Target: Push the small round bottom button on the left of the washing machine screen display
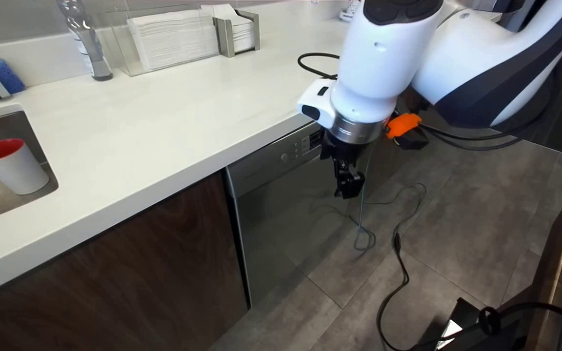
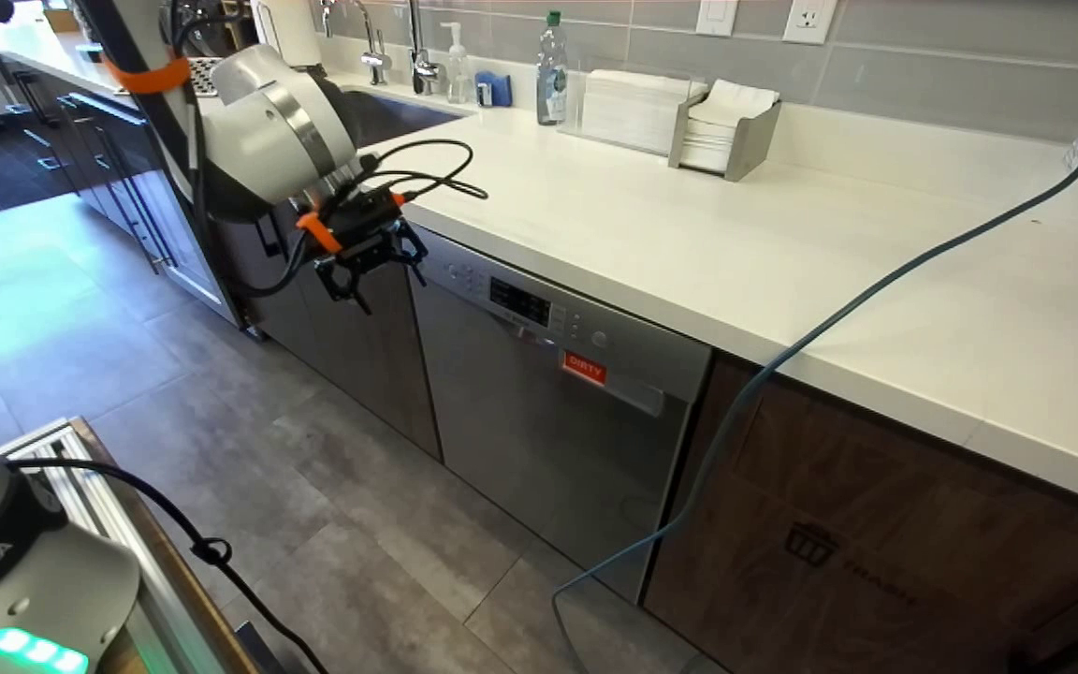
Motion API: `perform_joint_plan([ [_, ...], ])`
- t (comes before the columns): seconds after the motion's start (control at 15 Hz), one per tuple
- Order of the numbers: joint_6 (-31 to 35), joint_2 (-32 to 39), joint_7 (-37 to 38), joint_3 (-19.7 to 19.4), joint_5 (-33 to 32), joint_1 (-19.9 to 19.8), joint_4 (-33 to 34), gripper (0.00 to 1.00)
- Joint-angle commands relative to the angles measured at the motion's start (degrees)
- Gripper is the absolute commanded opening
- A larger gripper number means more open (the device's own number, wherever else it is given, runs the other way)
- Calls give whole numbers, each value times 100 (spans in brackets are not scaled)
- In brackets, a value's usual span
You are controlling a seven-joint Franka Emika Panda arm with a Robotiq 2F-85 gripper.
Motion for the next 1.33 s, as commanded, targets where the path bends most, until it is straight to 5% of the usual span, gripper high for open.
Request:
perform_joint_plan([
  [0.0, 51, -813, -574, 88, 1469, 80, -682, 100],
  [0.4, -424, -1921, -1070, 152, 3538, 549, -1050, 100],
  [0.67, -1268, -2545, -1219, 229, 4290, 902, -852, 100],
  [0.87, -1912, -2888, -1115, 382, 3911, 1049, -574, 100],
  [0.93, -1528, -2605, -1063, 291, 4022, 966, -675, 100],
  [1.27, -1824, -2865, -1073, 403, 4014, 1030, -588, 100],
])
